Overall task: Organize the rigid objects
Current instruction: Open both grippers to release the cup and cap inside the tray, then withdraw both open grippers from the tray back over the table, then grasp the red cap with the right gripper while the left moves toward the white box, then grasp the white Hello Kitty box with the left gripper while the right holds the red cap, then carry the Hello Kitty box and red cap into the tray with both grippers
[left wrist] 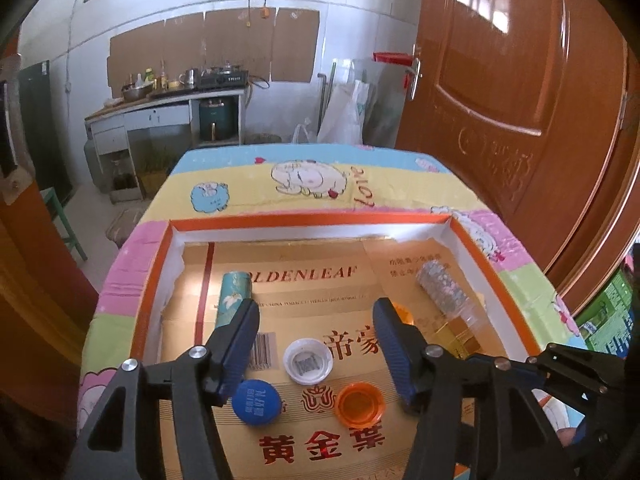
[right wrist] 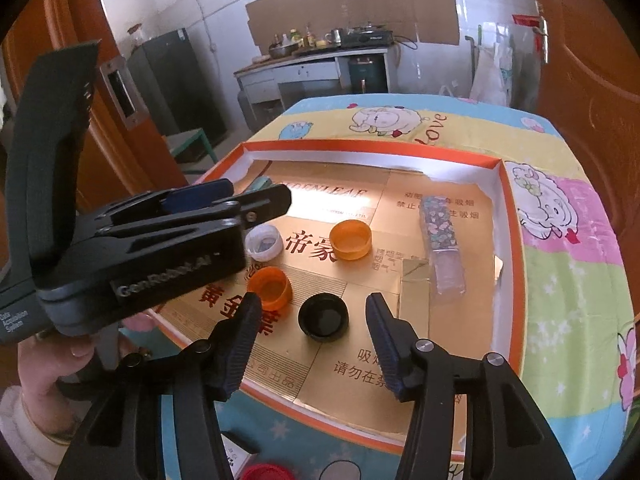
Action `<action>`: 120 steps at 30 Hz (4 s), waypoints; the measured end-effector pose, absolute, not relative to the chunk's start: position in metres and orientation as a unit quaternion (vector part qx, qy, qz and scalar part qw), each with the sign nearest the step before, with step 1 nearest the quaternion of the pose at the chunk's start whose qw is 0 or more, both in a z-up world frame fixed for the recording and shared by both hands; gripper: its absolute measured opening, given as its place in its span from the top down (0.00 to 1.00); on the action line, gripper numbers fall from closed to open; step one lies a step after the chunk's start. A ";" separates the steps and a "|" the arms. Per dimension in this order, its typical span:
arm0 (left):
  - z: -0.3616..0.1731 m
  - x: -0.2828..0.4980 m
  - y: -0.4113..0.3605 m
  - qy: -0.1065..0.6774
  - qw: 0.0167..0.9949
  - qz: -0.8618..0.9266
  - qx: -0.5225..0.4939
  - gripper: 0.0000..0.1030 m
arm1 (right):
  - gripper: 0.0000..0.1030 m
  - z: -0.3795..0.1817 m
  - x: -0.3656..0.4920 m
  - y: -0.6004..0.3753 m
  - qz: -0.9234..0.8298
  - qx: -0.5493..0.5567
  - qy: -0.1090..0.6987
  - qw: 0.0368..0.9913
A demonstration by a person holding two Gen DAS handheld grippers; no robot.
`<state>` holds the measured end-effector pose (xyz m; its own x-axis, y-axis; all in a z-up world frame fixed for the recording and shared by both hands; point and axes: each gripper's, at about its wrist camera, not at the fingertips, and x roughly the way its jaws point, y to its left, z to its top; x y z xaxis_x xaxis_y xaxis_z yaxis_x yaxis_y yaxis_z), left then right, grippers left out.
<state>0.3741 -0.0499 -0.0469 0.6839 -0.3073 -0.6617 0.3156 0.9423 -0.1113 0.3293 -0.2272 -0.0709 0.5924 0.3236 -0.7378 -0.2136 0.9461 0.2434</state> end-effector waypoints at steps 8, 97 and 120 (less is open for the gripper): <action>-0.026 0.348 -0.033 0.333 0.927 -0.174 -0.012 0.42 | 0.44 -0.060 0.319 -0.242 0.161 0.098 0.401 0.896; -0.033 0.206 -0.037 0.374 0.912 -0.169 0.009 0.74 | 0.70 -0.065 0.190 -0.259 0.080 0.064 0.351 0.931; 0.015 0.325 -0.039 0.352 0.920 -0.162 0.052 0.74 | 0.70 0.009 0.282 -0.262 0.093 0.024 0.361 0.928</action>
